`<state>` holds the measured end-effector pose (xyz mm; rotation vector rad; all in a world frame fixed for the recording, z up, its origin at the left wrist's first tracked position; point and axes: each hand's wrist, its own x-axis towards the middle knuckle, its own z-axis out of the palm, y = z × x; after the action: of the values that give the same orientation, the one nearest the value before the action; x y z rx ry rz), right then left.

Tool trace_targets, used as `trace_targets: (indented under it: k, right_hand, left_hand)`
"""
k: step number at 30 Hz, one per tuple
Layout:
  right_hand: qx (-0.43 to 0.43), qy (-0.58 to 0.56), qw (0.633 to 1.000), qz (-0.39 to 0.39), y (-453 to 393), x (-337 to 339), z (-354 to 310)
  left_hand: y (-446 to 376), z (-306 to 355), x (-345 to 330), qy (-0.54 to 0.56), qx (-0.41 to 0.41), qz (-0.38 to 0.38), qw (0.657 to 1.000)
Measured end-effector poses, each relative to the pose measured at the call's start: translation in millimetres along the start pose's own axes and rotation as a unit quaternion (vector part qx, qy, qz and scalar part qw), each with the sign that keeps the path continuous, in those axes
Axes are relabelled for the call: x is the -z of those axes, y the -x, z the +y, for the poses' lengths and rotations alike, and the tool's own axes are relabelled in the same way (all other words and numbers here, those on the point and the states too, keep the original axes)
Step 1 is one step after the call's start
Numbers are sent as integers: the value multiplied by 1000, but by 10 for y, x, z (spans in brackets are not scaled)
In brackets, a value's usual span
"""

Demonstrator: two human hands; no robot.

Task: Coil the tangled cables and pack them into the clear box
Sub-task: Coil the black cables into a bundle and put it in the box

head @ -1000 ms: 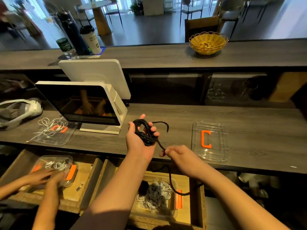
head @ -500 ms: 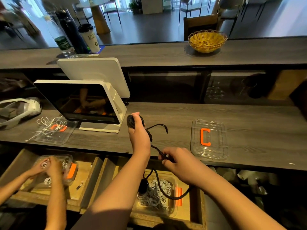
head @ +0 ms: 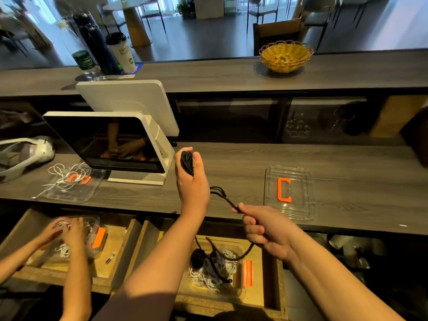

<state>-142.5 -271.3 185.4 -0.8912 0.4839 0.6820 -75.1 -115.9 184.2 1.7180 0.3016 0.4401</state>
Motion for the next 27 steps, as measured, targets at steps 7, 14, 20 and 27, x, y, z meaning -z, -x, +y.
trace_targets:
  k: [7, 14, 20, 27]
  right_hand:
    - [238, 675, 697, 41, 62, -134, 28]
    - [428, 737, 522, -17, 59, -189, -110]
    - [496, 669, 550, 60, 36, -117, -306]
    - [454, 655, 597, 86, 1, -163, -404]
  left_hand:
    - [-118, -98, 27, -104, -24, -36, 994]
    - [-131, -61, 67, -206, 131, -340, 908]
    - [52, -52, 273, -61, 300, -492, 815]
    - [81, 27, 377, 80, 333, -588, 733]
